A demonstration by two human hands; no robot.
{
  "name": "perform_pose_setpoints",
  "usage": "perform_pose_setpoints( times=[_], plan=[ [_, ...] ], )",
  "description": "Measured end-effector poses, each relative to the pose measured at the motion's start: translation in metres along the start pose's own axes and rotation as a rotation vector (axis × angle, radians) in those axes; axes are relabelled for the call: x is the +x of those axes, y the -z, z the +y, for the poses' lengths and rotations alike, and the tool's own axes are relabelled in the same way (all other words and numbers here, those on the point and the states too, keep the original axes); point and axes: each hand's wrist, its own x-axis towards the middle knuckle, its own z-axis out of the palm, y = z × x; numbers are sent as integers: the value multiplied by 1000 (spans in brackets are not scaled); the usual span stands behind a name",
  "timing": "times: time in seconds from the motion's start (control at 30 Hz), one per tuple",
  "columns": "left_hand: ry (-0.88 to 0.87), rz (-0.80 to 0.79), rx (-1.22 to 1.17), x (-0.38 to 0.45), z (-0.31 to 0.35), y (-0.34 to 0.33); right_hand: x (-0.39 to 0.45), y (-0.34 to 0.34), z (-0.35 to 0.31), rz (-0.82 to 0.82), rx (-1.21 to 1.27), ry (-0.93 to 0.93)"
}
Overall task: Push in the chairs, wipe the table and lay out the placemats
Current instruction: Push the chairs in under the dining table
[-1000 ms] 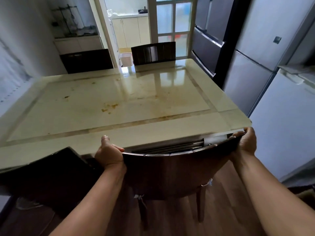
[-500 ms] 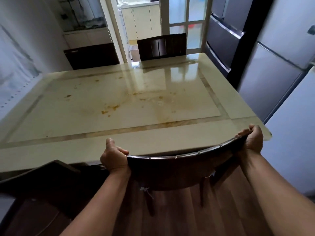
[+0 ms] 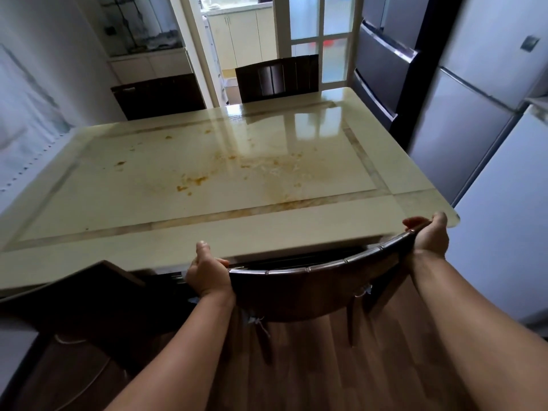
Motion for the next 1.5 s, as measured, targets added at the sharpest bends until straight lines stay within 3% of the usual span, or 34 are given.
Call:
perform_pose_setpoints(
  times=[0.3, 0.83, 1.03, 1.17, 1.33, 1.5],
  plan=[
    [35, -24, 164, -27, 4, 4, -57, -12, 16, 65, -389, 53],
    [-13, -119, 267, -12, 5, 6, -64, -16, 17, -26, -403, 2],
    [-433, -213, 498, -28, 10, 18, -103, 0, 24, -72, -438, 205],
    [-594, -443, 402, -68, 24, 23, -133, 2, 18, -47, -399, 379],
    [-518, -756, 252, -122, 21, 29, -170, 25, -7, -217, -208, 412],
    [-390, -974, 199, -188, 2, 31, -194, 85, -34, -132, -216, 505]
  ],
)
